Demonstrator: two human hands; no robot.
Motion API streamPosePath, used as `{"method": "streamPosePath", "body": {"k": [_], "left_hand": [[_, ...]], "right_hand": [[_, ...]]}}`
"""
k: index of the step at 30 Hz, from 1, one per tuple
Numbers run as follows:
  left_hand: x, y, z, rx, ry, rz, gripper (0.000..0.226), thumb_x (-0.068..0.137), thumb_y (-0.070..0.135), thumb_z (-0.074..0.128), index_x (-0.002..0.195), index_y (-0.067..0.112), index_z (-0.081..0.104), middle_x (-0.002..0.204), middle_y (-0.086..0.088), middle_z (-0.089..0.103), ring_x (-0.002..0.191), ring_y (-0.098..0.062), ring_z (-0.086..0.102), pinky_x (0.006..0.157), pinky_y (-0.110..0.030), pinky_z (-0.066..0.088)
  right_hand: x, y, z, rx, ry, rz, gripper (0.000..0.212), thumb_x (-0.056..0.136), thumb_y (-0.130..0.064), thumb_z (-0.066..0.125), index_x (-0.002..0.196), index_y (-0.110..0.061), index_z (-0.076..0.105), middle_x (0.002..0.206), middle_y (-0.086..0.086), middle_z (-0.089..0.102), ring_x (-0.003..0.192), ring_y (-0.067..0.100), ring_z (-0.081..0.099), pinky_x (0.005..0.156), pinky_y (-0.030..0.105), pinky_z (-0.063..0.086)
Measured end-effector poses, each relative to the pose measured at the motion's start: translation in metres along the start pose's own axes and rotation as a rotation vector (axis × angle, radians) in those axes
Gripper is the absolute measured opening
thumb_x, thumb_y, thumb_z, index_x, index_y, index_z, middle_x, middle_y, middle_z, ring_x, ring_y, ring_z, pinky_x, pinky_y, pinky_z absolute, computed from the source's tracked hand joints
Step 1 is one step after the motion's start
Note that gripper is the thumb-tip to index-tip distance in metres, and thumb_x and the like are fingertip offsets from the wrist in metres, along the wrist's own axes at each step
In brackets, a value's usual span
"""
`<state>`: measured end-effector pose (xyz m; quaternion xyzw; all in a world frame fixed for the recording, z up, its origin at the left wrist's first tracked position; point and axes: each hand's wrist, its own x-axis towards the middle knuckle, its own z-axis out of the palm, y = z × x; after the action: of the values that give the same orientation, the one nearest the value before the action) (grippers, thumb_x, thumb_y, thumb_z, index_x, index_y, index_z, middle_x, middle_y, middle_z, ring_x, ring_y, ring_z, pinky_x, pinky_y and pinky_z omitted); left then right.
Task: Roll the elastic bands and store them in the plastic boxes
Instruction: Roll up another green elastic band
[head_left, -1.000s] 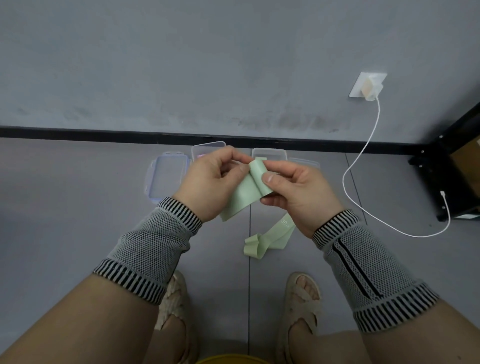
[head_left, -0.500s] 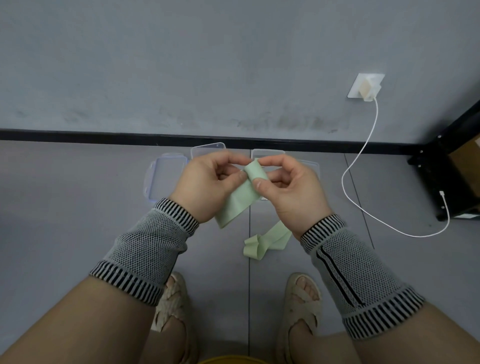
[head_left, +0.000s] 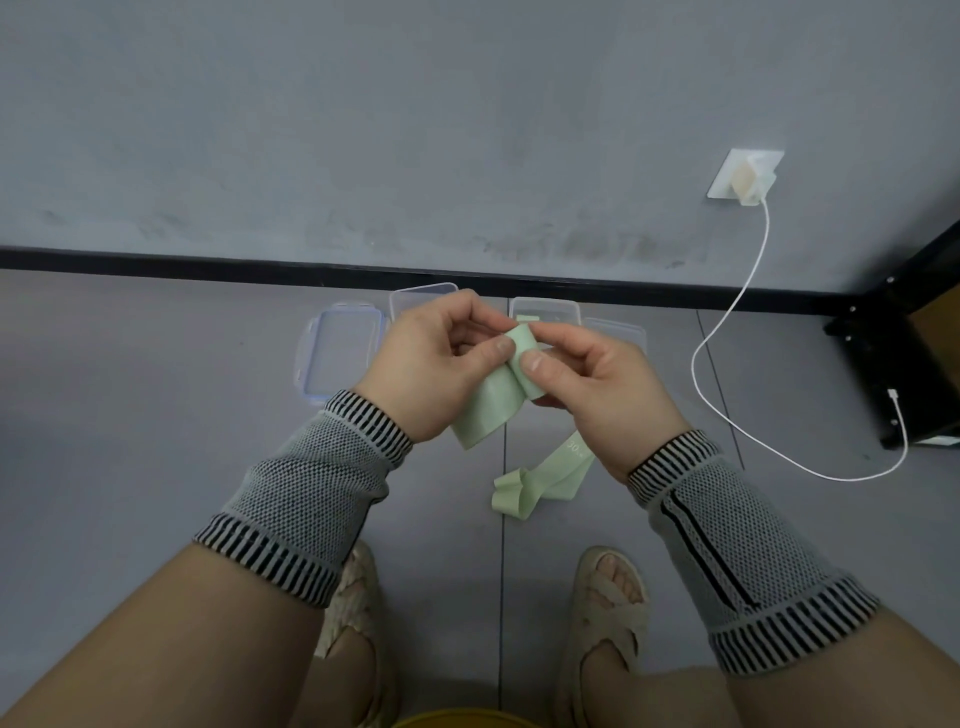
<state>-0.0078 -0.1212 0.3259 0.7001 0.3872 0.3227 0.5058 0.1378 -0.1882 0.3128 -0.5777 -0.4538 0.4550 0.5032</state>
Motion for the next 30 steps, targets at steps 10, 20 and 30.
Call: {"method": "streamPosePath", "body": {"k": [10,20,30], "left_hand": [[0.0,-0.003,-0.002,0.201,0.029,-0.119,0.007,0.086,0.018,0.063,0.091,0.022,0.065,0.062,0.004,0.065,0.066,-0.004,0.058,0.063,-0.017,0.047],[-0.002,0.006,0.007,0.173,0.035,0.041,0.029,0.084,0.009,0.066,0.084,0.037,0.063,0.067,0.012,0.062,0.06,0.006,0.056,0.059,-0.007,0.042],[0.0,0.002,0.007,0.09,0.069,-0.021,0.013,0.084,0.012,0.067,0.079,0.024,0.063,0.072,0.006,0.066,0.063,0.005,0.059,0.06,-0.009,0.045]], "right_hand": [[0.004,0.001,-0.006,0.175,0.073,0.105,0.015,0.091,-0.009,0.057,0.101,-0.013,0.067,0.091,0.008,0.071,0.085,0.017,0.066,0.083,0.038,0.053],[0.004,0.001,-0.002,0.093,0.182,0.07,0.018,0.08,-0.005,0.071,0.09,-0.016,0.061,0.074,0.004,0.067,0.073,0.02,0.067,0.075,0.037,0.055],[-0.001,-0.003,0.011,-0.092,0.205,-0.037,0.031,0.074,-0.014,0.077,0.088,-0.026,0.054,0.078,-0.005,0.062,0.065,0.0,0.058,0.063,0.019,0.051]]}}
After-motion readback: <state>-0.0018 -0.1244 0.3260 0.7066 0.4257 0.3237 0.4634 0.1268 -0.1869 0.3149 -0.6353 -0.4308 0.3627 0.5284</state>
